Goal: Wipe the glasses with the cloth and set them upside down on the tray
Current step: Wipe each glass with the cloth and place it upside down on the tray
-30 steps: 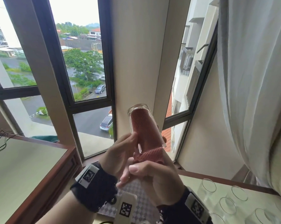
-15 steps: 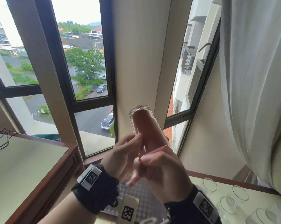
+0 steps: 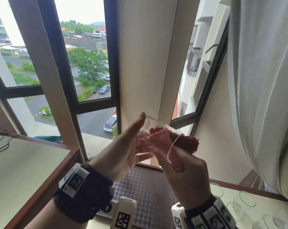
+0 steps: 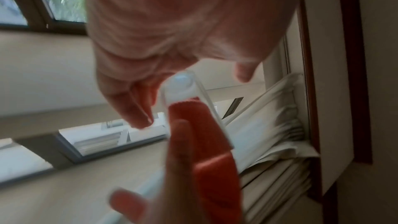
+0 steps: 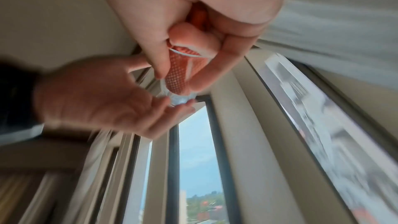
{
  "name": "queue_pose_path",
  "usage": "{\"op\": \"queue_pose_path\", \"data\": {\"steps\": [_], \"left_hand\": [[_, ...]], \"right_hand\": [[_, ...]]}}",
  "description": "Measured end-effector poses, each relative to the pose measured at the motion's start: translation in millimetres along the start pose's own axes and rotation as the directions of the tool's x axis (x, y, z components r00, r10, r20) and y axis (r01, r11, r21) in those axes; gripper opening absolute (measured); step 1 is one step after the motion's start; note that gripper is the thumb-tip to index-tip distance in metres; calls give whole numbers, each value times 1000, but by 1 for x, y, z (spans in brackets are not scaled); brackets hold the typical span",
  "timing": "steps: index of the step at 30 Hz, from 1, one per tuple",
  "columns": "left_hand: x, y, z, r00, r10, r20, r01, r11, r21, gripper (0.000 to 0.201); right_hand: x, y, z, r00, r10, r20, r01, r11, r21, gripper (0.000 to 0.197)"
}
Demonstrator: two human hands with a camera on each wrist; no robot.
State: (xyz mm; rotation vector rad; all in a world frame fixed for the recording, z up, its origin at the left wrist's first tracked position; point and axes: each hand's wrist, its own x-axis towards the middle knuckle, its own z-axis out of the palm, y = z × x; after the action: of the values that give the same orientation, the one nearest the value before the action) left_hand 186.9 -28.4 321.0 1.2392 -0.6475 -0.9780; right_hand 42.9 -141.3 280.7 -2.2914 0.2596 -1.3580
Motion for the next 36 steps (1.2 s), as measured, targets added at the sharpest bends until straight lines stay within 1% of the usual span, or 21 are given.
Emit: {"op": "queue_pose_path", "data": {"steps": [1,2,4,6,9,13,17,19,20,22,23,24,25,26,27,28,29,30,31,33,36], "left_hand": [[1,4,2,1000,-29,-10,29,1000,-11,118],[3,6,5,999,-44,-13,43,999,-16,115],[5,10,10,999,-29,-45,28,999,-15,95],[6,14,13,993,11,-114,-11,1000,-3,79],[8,17,9,984,73,-162,-74,997,-5,71],[11,14,1,990,108,-91,-113,992,-50,63],[13,11,-6,989,145,21,-144,988,-51,81],[12,10,-9,985,140,104,-132,988,-80,94],[12,8,-10,980,138,144,-123,987,-106,93],[12,2,-12,968,138,211,-106,982,-159,84],[11,-1,-13,960,141,240,-98,978,-184,79],[11,-4,-14,954,144,264,-90,975,-204,74],[12,-6,-14,951,141,274,-82,973,-215,70],[13,-7,-14,955,131,265,-75,974,-213,68],[14,-7,-14,964,113,241,-65,978,-198,67],[15,-7,-14,974,87,211,-50,983,-175,65],[17,-6,-14,982,62,177,-36,989,-142,61],[17,-6,-14,989,40,146,-26,995,-95,56],[17,-4,-13,993,25,114,-21,999,-38,52],[17,-2,-10,999,17,44,-20,997,68,51],[19,2,-5,998,49,-39,-43,988,146,58]], "right_hand": [[-1,2,0,993,-120,13,120,985,-121,33],[-3,3,1,980,-193,36,196,956,-220,26],[-2,2,2,964,-247,99,266,902,-340,12],[-4,-2,3,950,-243,199,304,866,-397,20],[-4,-5,4,923,-205,326,333,851,-407,40],[2,-12,4,915,-169,366,330,837,-437,54],[2,-15,1,930,-152,335,295,851,-433,50],[-2,-14,4,936,-81,343,209,911,-355,50],[-3,-16,4,936,-27,352,140,944,-299,53],[-4,-26,2,913,130,387,-119,991,-52,50],[-2,-32,1,873,206,443,-308,936,171,47],[1,-37,0,822,257,509,-477,798,367,46],[2,-38,1,779,281,560,-578,669,467,45],[1,-36,2,763,289,578,-603,638,478,41],[-1,-32,4,779,313,543,-575,702,420,33],[-3,-26,6,820,325,470,-490,824,284,22],[-5,-20,8,868,300,395,-361,929,86,14],[-7,-14,9,901,246,356,-221,969,-110,14],[-8,-10,10,912,186,366,-103,967,-235,17],[-10,-8,15,909,117,401,26,943,-333,29],[-13,-10,21,914,144,380,41,898,-438,27]]}}
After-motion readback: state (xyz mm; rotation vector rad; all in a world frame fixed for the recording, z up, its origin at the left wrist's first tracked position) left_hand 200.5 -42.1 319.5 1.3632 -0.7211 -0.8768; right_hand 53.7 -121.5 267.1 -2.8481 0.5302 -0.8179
